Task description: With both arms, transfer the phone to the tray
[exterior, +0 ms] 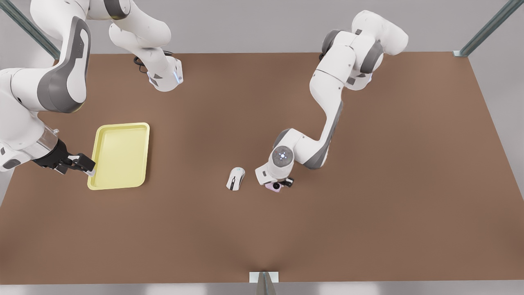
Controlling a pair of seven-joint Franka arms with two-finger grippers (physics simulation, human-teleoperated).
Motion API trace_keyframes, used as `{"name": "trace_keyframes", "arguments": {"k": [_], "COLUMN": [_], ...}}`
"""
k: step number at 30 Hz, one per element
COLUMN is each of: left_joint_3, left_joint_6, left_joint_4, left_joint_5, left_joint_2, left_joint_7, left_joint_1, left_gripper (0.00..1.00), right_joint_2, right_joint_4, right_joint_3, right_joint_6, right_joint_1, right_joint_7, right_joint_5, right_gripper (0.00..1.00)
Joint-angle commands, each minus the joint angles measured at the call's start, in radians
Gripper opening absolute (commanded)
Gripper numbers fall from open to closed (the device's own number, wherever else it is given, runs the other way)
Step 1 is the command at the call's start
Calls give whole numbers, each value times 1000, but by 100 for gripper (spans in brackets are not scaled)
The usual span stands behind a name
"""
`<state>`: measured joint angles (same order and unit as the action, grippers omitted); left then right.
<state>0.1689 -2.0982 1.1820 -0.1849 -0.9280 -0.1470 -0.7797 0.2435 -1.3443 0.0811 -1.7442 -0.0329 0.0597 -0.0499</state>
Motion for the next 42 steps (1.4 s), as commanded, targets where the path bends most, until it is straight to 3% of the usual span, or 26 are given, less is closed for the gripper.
{"name": "trace_keyframes", "arguments": {"k": [1,5,14,15,16,20,21,24,26,28,30,31,33,34,36,37,42], "left_joint_3": [0,1,-5,-5,-5,-3,-2,9,83,90,155,138,-94,-146,-242,-279,-284], "left_joint_6": [40,27,-11,-11,-11,-11,4,253,403,535,656,666,664,655,642,642,632], "left_joint_4": [-68,-174,-170,-173,-174,-176,-176,-165,-160,-160,-162,-137,-79,-27,34,36,68], "left_joint_5": [-1,1,38,38,38,38,38,39,27,33,35,38,177,208,262,280,291], "left_joint_2": [-49,-141,-176,-176,-175,-173,-161,-17,92,212,290,356,472,524,606,620,637], "left_joint_7": [-404,-437,-388,-393,-391,-387,-384,-274,-161,-45,37,38,47,47,47,47,101], "left_joint_1": [-27,-55,-53,-53,-53,-52,-49,36,126,298,312,356,520,565,635,663,675], "left_gripper": [79,79,81,95,100,100,100,100,100,100,100,100,100,100,100,100,100], "right_joint_2": [-1,-1,-6,-7,-3,-19,-21,-43,-44,-1,49,95,172,194,301,329,502], "right_joint_4": [1,1,1,1,-1,11,13,22,17,19,13,22,48,47,119,134,228], "right_joint_3": [0,0,0,0,-3,-14,-52,-135,-161,-261,-285,-288,-288,-281,-129,-61,-61], "right_joint_6": [0,0,15,17,14,68,68,164,186,196,129,121,115,83,72,51,-101], "right_joint_1": [-1,-1,-5,-5,-13,-15,-27,-53,-85,-87,-209,-251,-266,-307,-548,-610,-650], "right_joint_7": [-1,-1,-1,-3,-1,-3,-1,28,75,86,135,255,347,405,612,692,927], "right_joint_5": [-1,-1,2,2,13,1,13,15,18,27,84,71,59,50,65,50,22], "right_gripper": [100,100,100,100,100,100,100,100,100,100,100,100,100,100,100,100,100]}}
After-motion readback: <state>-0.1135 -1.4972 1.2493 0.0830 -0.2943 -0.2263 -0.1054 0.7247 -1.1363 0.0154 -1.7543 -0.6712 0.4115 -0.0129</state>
